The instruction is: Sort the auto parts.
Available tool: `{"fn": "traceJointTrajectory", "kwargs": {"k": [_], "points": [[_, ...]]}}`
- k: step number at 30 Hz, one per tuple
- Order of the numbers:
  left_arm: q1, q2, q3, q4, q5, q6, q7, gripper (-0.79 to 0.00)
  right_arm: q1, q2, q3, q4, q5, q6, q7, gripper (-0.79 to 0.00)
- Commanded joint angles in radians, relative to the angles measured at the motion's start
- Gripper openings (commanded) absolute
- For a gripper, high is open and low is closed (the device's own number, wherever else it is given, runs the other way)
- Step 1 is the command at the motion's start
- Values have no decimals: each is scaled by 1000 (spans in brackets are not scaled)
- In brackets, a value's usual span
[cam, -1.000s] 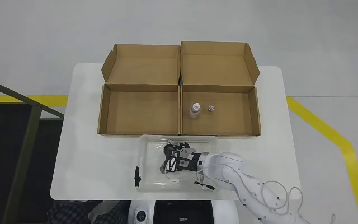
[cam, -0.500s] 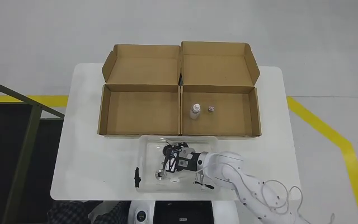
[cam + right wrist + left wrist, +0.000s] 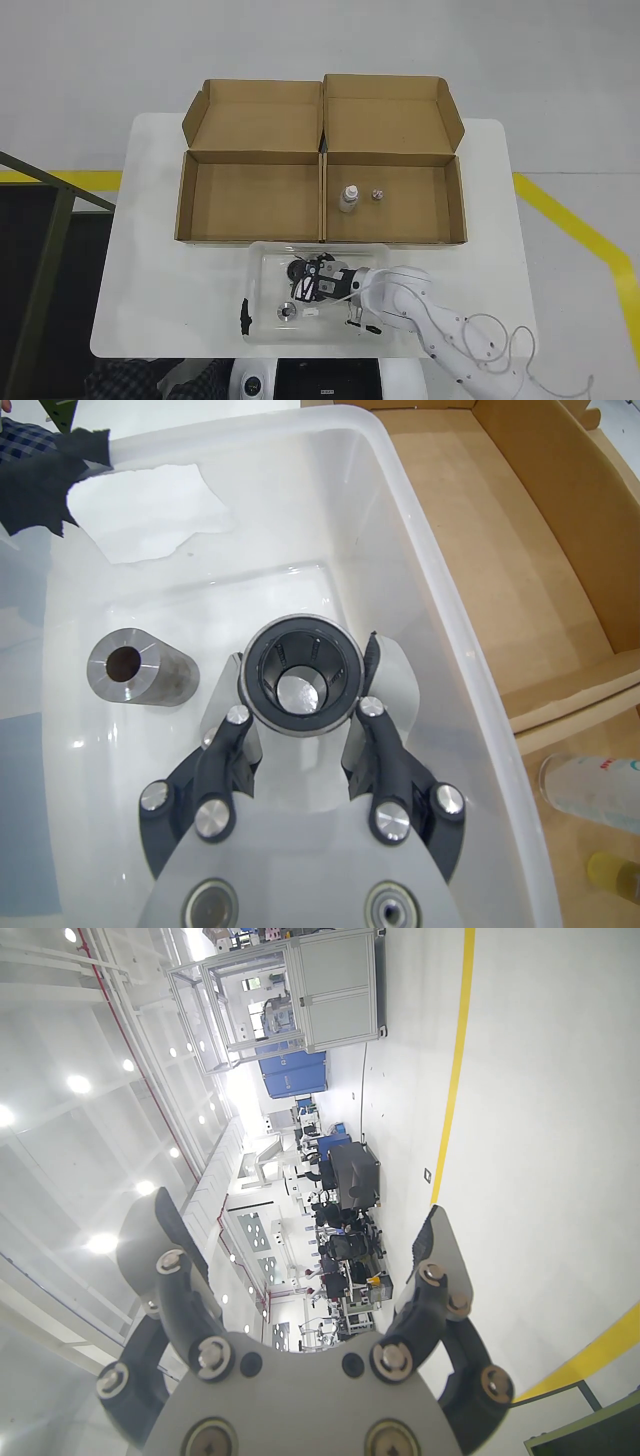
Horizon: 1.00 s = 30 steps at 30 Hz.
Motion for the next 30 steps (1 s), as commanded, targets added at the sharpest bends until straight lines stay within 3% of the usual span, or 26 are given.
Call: {"fn": "traceJointTrajectory", "kwargs": {"k": [1,30], "points": [[0,0,0,0,0,0,0,0,0,-1,0,0,-1,-2,-1,-785],[0,0,0,0,0,0,0,0,-101,32,146,-246,122,-83,-83,-785]]}}
